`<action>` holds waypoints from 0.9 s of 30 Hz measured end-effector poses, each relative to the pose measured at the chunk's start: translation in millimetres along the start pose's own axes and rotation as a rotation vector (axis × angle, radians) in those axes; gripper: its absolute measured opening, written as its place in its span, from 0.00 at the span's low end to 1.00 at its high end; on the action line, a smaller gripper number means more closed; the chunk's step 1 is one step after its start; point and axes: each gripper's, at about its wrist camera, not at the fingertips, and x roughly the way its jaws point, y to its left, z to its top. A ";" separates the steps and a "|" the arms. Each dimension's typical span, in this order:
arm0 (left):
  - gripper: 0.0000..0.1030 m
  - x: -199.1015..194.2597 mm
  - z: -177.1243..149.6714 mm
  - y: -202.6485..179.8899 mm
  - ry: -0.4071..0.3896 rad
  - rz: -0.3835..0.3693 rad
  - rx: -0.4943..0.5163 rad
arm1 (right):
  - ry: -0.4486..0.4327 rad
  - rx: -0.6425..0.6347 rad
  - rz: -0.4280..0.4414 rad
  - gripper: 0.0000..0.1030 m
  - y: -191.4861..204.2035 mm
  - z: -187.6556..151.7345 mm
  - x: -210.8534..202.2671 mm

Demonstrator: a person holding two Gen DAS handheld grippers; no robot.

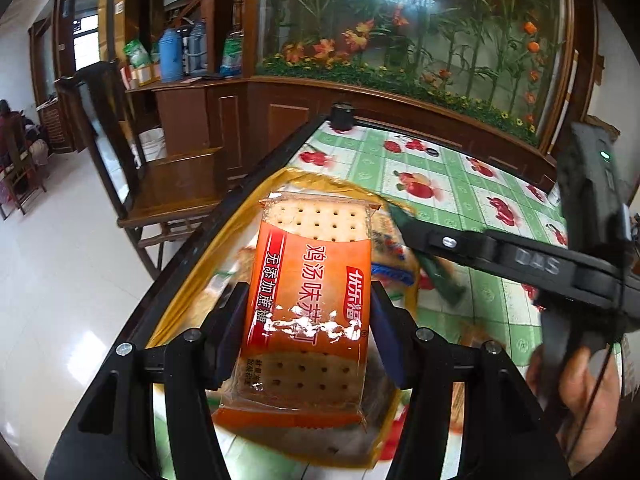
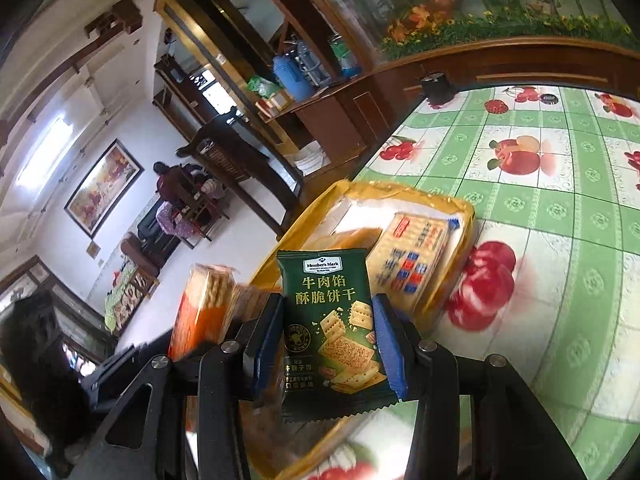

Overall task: Organize snacks
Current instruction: 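Carry the orange pack and the green pack over the tray, then lower both packs into the tray and open both grippers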

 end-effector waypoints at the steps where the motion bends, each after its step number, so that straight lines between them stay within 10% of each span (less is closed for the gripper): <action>1: 0.55 4.5 2.3 -3.0 0.008 -0.002 0.005 | -0.001 0.018 0.003 0.44 -4.9 4.5 4.5; 27: 0.55 51.4 27.8 -10.9 0.058 0.048 0.046 | 0.043 0.068 -0.022 0.45 -38.1 48.2 68.3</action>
